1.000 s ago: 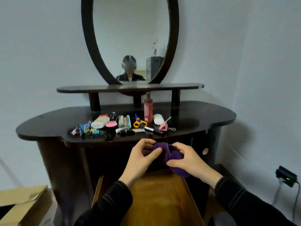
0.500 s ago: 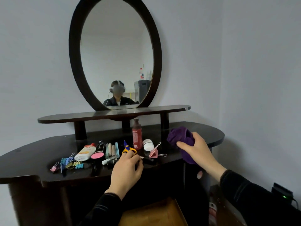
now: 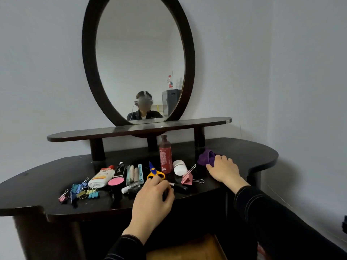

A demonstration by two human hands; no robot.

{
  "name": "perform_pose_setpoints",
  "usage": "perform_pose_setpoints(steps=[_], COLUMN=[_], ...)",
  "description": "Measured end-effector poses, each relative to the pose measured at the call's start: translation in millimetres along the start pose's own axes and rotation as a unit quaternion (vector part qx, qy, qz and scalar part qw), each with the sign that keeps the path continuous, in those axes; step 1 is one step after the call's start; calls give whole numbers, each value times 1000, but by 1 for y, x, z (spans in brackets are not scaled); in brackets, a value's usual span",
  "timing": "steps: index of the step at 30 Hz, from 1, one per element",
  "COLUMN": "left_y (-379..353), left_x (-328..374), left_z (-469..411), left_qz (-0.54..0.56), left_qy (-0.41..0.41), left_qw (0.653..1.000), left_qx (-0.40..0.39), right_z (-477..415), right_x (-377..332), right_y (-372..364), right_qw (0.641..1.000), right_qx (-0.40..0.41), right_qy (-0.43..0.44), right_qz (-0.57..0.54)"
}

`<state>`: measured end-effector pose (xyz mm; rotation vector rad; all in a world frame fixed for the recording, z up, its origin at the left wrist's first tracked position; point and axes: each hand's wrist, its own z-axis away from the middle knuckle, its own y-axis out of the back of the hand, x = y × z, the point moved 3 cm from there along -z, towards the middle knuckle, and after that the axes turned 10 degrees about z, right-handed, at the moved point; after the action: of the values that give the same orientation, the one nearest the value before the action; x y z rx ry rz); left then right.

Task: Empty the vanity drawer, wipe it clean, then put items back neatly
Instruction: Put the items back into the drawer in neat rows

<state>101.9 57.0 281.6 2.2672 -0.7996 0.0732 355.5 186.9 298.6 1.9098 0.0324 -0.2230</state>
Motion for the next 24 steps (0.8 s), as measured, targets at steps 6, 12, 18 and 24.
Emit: perform_pose_setpoints(steps=[6, 12, 18, 24], left_y=[2, 8, 27, 52], left_x=[5, 6, 5, -23], left_z=[1, -1, -1, -7], left_qz=[-1, 58, 249, 365], left_qy=[11, 59, 170, 221], left_qw=[1000, 996, 953, 904], left_qx=[-2, -31, -15, -17], right_z=[20, 49, 69, 69], right_x=[-3, -15, -24, -32], right_y=[7, 15, 6, 9], right_qw=[999, 987, 987, 980], right_qx=[42, 138, 138, 154], right_qy=[2, 46, 69, 121], right_qz=[-6, 76, 39, 36])
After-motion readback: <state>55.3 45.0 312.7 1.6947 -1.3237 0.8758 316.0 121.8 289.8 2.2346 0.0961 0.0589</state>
